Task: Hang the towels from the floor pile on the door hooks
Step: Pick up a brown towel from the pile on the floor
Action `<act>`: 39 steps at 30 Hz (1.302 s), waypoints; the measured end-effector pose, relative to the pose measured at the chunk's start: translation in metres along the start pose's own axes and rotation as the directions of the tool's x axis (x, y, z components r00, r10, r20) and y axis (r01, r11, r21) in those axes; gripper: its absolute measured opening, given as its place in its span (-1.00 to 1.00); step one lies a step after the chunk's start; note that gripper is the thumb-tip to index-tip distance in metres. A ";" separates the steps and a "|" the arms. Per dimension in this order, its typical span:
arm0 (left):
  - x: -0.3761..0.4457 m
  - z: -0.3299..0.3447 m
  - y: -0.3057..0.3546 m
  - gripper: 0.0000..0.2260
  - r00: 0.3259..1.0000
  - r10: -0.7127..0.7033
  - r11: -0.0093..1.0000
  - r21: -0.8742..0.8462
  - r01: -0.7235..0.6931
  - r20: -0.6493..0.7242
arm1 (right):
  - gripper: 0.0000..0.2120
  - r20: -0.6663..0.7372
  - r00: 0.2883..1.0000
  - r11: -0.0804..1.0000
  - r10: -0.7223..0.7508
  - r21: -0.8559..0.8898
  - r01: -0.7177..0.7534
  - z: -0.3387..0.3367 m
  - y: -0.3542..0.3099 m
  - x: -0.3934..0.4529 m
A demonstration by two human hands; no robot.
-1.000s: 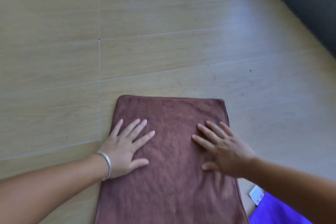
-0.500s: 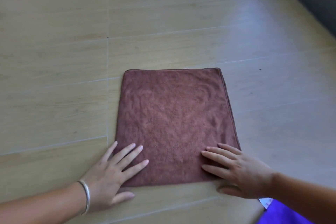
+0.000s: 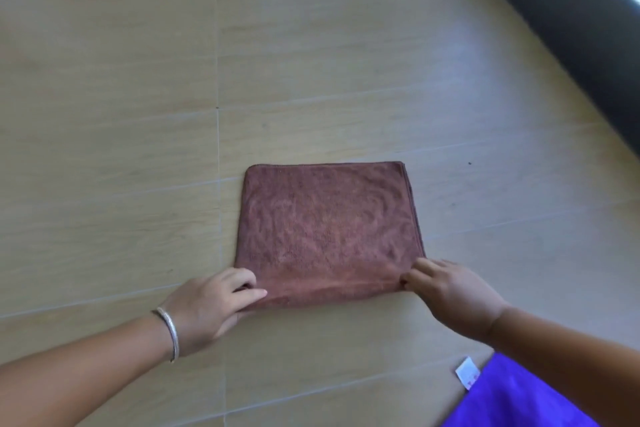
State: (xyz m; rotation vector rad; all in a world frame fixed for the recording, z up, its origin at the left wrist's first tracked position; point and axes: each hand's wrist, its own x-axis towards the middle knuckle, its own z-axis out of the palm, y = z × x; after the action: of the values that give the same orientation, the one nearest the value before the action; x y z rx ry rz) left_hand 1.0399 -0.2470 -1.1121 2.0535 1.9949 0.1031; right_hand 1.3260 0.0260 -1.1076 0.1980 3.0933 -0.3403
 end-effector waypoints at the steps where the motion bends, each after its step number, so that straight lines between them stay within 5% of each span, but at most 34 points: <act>1: 0.002 -0.018 0.001 -0.75 0.999 -0.050 0.998 -0.044 0.049 -0.007 | -0.98 -0.026 0.997 0.997 0.067 0.030 -0.066 -0.019 -0.004 0.006; 7: 0.014 -0.131 0.008 -0.89 0.923 -0.328 0.938 -0.183 0.294 -0.202 | -0.91 -0.109 0.933 0.934 0.343 0.142 -0.327 -0.133 -0.025 0.035; 15: 0.007 -0.332 0.036 -0.80 0.870 -0.407 0.909 -0.221 0.354 -0.280 | -0.82 -0.161 0.823 0.827 0.545 0.266 -0.495 -0.340 -0.057 0.061; 18: -0.006 -0.468 0.053 -0.75 0.848 -0.398 0.912 -0.251 0.325 -0.350 | -0.80 -0.178 0.813 0.822 0.554 0.273 -0.500 -0.485 -0.080 0.069; 25: -0.042 -0.616 0.084 -0.86 0.868 -0.270 0.962 -0.161 0.222 -0.416 | -0.85 -0.099 0.914 0.897 0.393 0.262 -0.357 -0.636 -0.126 0.063; 28: -0.073 -0.736 0.106 -0.91 0.889 -0.113 0.987 0.050 0.150 -0.444 | -0.91 -0.232 0.912 0.933 0.338 0.209 -0.293 -0.753 -0.161 0.058; 32: -0.106 -0.853 0.132 -0.72 0.906 0.038 0.966 0.246 0.073 -0.421 | -0.89 -0.374 0.910 0.984 0.178 0.044 -0.175 -0.864 -0.202 0.059; 39: -0.158 -0.988 0.155 -0.74 0.866 -0.072 0.952 0.224 0.208 -0.496 | -0.83 -0.422 0.907 0.989 0.011 -0.132 -0.073 -0.992 -0.261 0.058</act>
State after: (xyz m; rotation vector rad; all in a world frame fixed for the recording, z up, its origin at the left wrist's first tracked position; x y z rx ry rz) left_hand 0.9444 -0.2596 -0.1039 2.1965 2.5827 0.3668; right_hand 1.2261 -0.0031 -0.0861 0.3809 3.5129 -0.0737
